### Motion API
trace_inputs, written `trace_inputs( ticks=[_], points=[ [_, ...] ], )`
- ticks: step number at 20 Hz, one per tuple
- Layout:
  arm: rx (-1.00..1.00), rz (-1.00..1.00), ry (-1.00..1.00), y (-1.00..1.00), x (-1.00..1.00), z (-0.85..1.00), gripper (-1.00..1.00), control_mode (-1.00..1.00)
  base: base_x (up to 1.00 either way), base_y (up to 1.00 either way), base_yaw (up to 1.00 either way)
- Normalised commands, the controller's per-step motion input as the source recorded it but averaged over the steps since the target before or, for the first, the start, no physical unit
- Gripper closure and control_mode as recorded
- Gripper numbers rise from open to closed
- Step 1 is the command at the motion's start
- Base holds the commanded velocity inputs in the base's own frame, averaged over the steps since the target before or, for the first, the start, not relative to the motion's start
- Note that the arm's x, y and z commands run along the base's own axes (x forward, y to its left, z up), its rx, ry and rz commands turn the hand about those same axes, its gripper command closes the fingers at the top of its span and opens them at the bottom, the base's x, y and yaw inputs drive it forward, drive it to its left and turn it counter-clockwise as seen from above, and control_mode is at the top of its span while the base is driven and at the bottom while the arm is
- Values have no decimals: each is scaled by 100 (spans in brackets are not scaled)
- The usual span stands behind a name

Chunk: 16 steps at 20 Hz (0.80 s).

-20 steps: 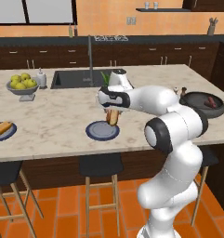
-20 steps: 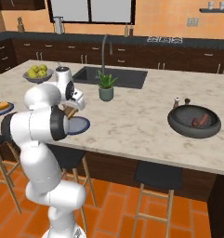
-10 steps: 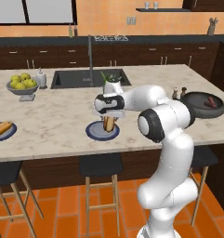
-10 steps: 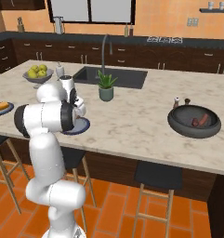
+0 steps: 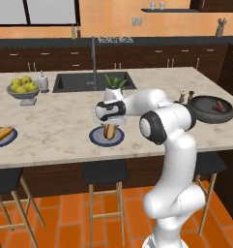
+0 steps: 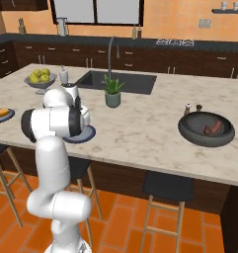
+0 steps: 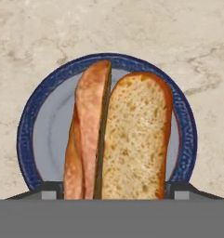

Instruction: Place one bun and one sausage from the bowl on each plate.

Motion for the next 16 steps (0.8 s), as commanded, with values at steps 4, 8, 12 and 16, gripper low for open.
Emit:
trace_inputs(
  ticks=[4,8,12,16],
  points=[
    [0,0,1,0,-9,-1,-100,-100,0,0,0],
    [0,0,-15,0,-31,1,-100,-100,0,0,0],
    [4,-4,-27,-32,-90,60,-100,-100,0,0,0],
    [13,-2,-27,-94,-100,77,-100,-100,0,0,0]
  ],
)
